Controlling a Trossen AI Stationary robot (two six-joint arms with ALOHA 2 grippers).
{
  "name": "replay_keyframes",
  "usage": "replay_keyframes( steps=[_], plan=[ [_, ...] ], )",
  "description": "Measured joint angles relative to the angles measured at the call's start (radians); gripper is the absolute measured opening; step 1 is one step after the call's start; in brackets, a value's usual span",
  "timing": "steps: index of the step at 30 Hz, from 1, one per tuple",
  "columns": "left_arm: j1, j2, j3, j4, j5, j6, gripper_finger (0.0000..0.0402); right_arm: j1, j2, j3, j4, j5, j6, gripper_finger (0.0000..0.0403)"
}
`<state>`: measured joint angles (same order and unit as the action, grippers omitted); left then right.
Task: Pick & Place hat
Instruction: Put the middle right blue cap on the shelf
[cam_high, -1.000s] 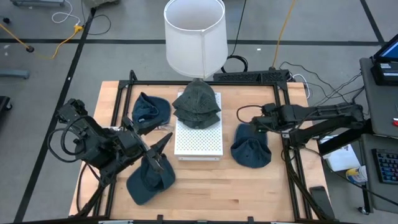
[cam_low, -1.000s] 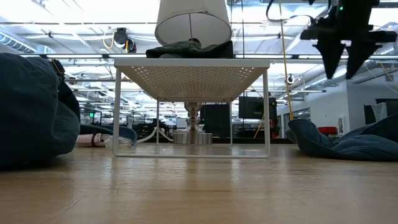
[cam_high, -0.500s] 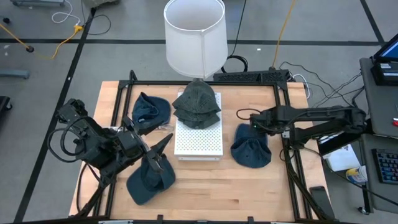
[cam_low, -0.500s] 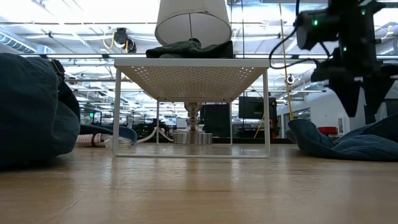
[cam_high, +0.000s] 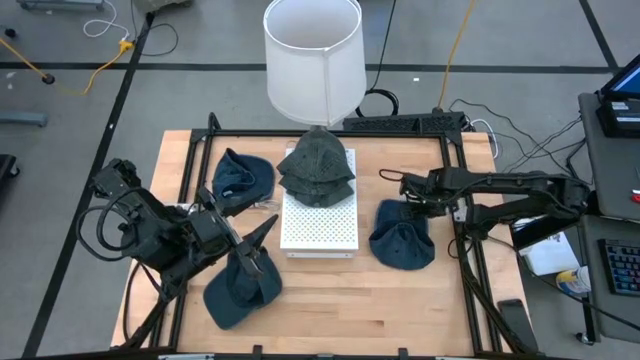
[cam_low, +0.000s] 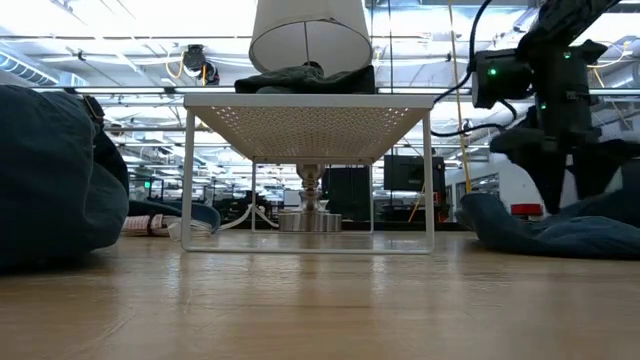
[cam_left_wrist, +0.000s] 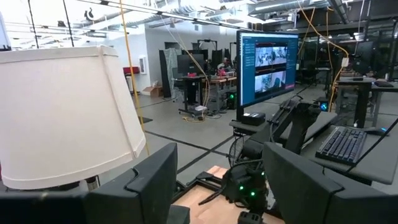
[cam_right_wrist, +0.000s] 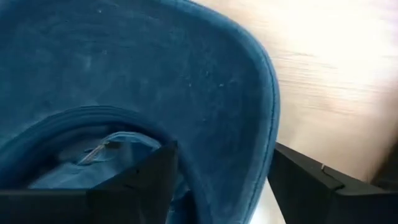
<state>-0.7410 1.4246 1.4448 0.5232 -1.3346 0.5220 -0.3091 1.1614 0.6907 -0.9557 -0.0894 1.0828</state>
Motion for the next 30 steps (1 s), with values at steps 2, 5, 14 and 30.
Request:
replay_keyframes(
  steps=[2, 5, 14, 30],
  plan=[
    [0.000, 0.000, 0.000, 0.000, 0.000, 0.000, 0.0241, 0.000, 0.000, 0.000, 0.029, -0.020, 0.001, 0.0203],
    [0.000, 0.000, 0.000, 0.000, 0.000, 0.013, 0.0241, 0.000, 0.000, 0.000, 0.045, -0.044, 0.010, 0.0154],
    [0.000, 0.000, 0.000, 0.000, -0.002, 0.023, 0.0241, 0.021, -0.037, 0.002, 0.066, -0.046, 0.038, 0.0011],
    [-0.071, -0.028, -0.001, 0.000, -0.061, 0.060, 0.0241, 0.389, -0.126, 0.470, -0.371, 0.261, 0.056, 0.0005]
  ],
)
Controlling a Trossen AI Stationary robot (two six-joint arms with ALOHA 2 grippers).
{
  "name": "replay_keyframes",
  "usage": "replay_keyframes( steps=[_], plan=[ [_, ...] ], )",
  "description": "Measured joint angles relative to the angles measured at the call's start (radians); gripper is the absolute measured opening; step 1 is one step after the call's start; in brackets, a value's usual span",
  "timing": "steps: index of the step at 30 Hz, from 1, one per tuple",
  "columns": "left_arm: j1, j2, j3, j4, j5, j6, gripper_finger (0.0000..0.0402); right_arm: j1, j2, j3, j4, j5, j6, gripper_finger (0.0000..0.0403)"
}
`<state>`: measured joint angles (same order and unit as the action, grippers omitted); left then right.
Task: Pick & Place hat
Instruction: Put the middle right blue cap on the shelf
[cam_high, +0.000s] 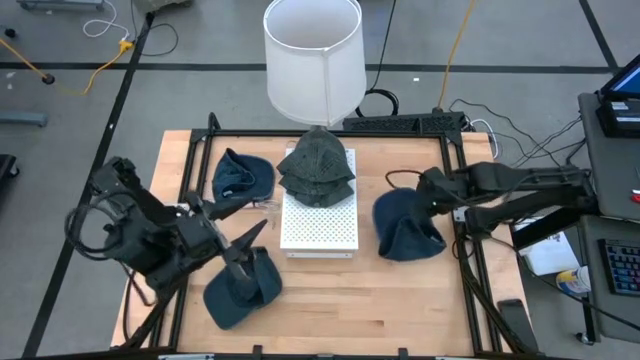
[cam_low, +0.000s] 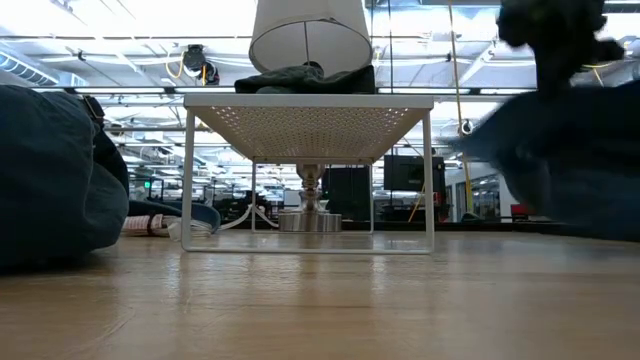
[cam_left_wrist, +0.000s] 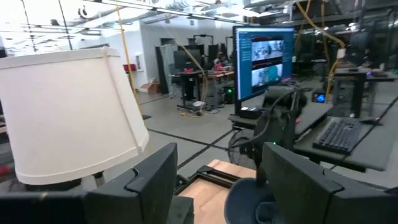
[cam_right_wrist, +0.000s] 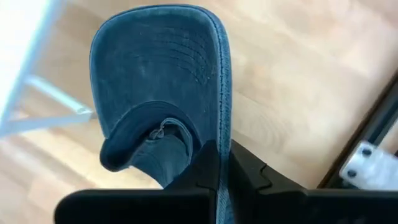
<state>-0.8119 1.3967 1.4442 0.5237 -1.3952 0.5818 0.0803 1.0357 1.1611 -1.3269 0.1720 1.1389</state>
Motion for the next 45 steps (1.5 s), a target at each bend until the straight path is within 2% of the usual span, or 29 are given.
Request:
replay_keyframes(
  steps=[7, 13, 24, 28, 32, 36, 41, 45],
  plan=[
    [-0.043, -0.047, 0.000, 0.001, -0.001, -0.001, 0.0241, 0.207, 0.139, 0.234, -0.089, 0.138, -0.011, 0.0005],
    [-0.093, -0.078, 0.000, 0.000, -0.034, -0.002, 0.0241, 0.350, 0.287, 0.386, -0.132, 0.315, -0.075, 0.0005],
    [-0.139, -0.101, 0.000, 0.003, -0.055, -0.106, 0.0241, 0.522, 0.544, 0.694, -0.182, 0.680, -0.402, 0.0005],
    [-0.138, -0.101, 0.000, 0.004, -0.054, -0.220, 0.0241, 0.569, 0.588, 0.791, -0.149, 0.838, -0.584, 0.0005],
    [-0.128, -0.098, 0.000, 0.000, -0.043, -0.330, 0.0241, 0.603, 0.592, 0.824, 0.023, 1.042, -0.836, 0.0005],
    [-0.123, -0.083, 0.001, -0.020, 0.008, -0.298, 0.0241, 0.619, 0.578, 0.824, 0.349, 1.190, -1.195, 0.0005],
    [-0.115, -0.049, 0.001, -0.034, 0.036, -0.236, 0.0241, 0.615, 0.569, 0.824, 0.814, 1.215, -1.632, 0.0005],
    [-0.096, -0.009, 0.001, -0.036, 0.037, -0.224, 0.0241, 0.615, 0.570, 0.824, 1.070, 1.195, -1.871, 0.0005]
  ],
)
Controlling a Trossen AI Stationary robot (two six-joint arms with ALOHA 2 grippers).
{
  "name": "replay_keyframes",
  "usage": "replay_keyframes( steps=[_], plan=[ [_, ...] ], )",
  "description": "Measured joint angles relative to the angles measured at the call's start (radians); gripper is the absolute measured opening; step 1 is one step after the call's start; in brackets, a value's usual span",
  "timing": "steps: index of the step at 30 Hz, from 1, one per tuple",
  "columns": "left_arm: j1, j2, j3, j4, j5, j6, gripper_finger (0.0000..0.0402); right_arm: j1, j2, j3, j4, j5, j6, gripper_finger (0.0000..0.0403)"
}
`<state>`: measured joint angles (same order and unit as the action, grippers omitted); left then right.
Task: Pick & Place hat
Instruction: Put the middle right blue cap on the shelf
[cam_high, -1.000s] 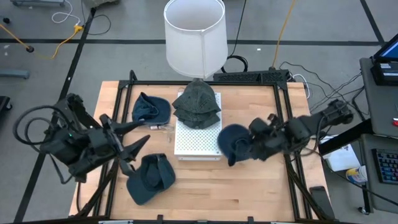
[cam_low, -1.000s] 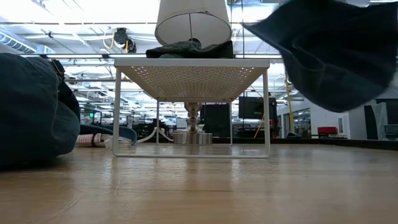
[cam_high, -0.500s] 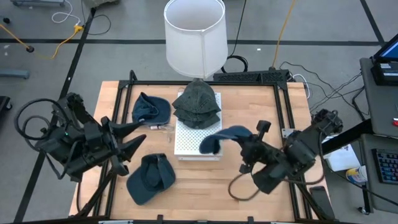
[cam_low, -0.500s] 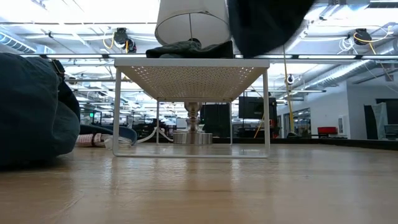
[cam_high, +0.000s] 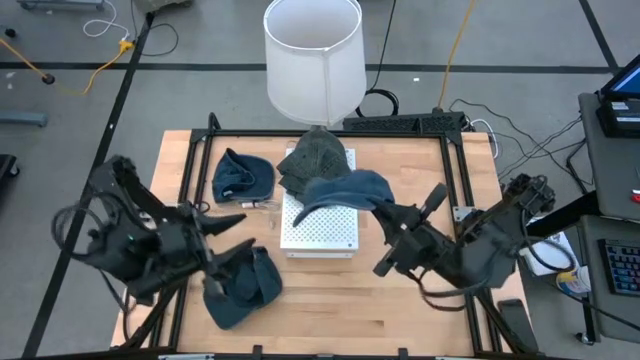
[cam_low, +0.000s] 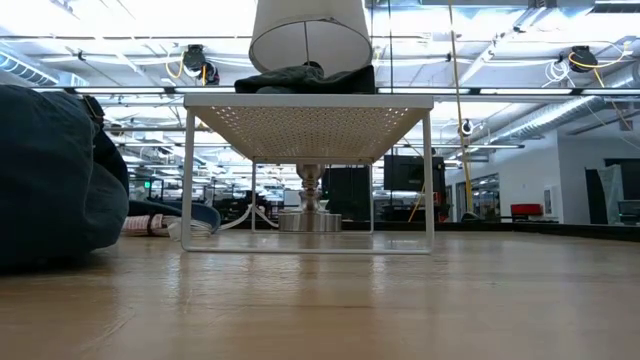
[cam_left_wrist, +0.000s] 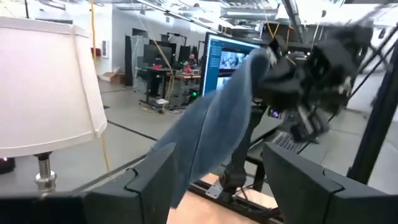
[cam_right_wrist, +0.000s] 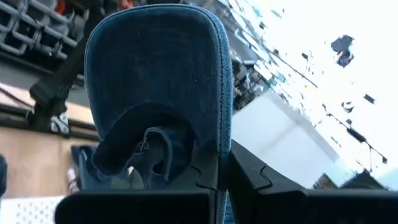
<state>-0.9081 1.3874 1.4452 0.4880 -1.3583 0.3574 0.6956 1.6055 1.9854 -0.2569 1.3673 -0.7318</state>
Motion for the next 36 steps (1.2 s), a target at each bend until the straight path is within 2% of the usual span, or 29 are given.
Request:
replay_keyframes(
  steps=[4, 8, 16, 25, 29, 33, 36],
  plan=[
    [0.041, 0.045, 0.000, 0.004, 0.043, 0.000, 0.0241, 0.000, 0.001, 0.000, 0.124, -0.067, -0.097, 0.0005],
    [0.092, 0.096, 0.000, 0.047, 0.053, -0.004, 0.0241, 0.000, 0.001, 0.000, 0.159, -0.109, -0.108, 0.0005],
    [0.165, 0.142, 0.000, 0.073, 0.160, -0.052, 0.0241, 0.000, 0.001, 0.000, 0.163, -0.114, -0.092, 0.0005],
    [0.202, 0.147, 0.000, 0.092, 0.165, -0.047, 0.0235, -0.003, 0.002, -0.072, 0.178, -0.139, -0.064, 0.0005],
    [0.201, 0.147, 0.000, 0.096, 0.194, -0.031, 0.0185, -0.009, 0.001, -0.102, 0.181, -0.139, -0.063, 0.0011],
    [0.201, 0.147, 0.000, 0.099, 0.233, -0.055, 0.0104, -0.009, 0.002, -0.120, 0.177, -0.140, -0.062, 0.0041],
    [0.200, 0.147, 0.000, 0.110, 0.234, -0.072, 0.0036, -0.004, 0.002, -0.121, 0.179, -0.129, 0.019, 0.0065]
  ],
)
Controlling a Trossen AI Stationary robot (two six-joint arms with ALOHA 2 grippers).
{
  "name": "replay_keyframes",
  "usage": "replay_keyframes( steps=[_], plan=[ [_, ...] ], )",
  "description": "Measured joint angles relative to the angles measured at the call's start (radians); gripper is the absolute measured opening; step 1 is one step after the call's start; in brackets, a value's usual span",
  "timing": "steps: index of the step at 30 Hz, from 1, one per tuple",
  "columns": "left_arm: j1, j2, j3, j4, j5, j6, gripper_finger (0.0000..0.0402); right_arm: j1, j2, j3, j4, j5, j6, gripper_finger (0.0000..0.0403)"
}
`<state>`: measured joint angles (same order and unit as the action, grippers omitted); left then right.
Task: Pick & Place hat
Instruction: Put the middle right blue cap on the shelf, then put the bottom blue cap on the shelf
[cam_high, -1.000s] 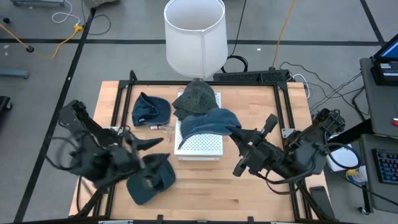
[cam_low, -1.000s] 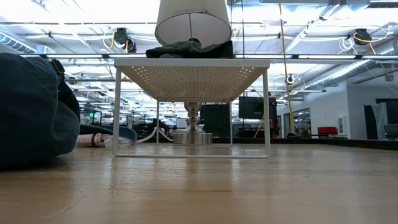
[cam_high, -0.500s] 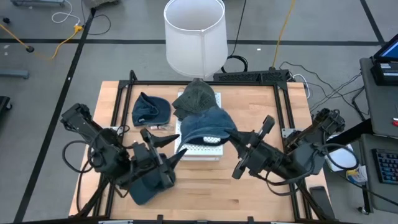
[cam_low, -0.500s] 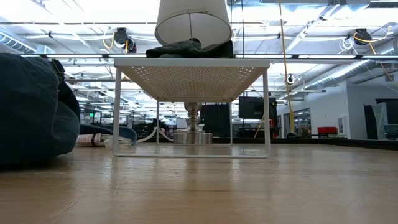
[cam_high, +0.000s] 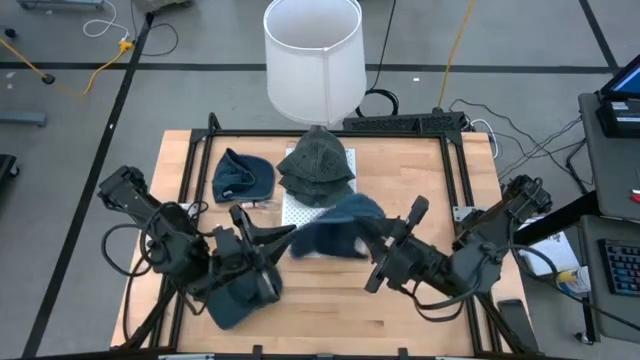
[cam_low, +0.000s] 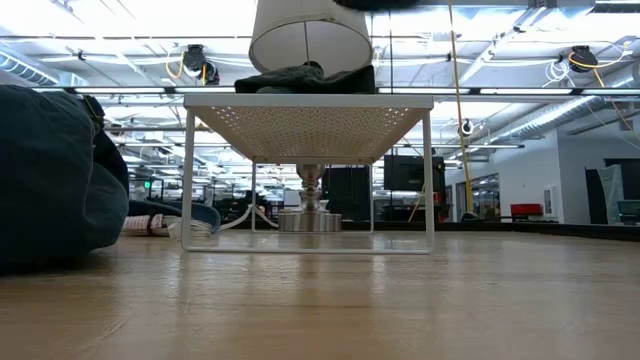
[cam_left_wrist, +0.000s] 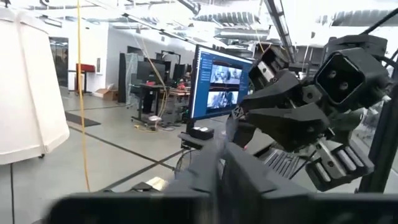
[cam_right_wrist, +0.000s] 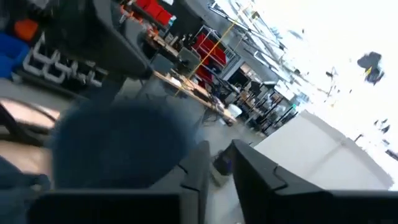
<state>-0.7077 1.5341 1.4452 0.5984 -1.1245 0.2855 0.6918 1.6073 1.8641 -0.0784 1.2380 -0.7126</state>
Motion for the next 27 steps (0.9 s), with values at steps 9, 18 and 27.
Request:
replay_keyframes(
  steps=[9, 18, 27],
  plan=[
    [-0.006, -0.001, 0.000, 0.016, 0.013, 0.026, 0.0004, 0.067, 0.000, 0.000, -0.001, 0.208, 0.113, 0.0145],
    [-0.007, -0.001, 0.000, 0.012, 0.052, 0.033, 0.0014, 0.124, 0.000, 0.000, -0.001, 0.232, 0.193, 0.0173],
    [-0.027, -0.001, 0.000, -0.014, 0.043, -0.050, 0.0037, 0.217, 0.000, 0.000, -0.002, 0.255, 0.415, 0.0173]
  ],
)
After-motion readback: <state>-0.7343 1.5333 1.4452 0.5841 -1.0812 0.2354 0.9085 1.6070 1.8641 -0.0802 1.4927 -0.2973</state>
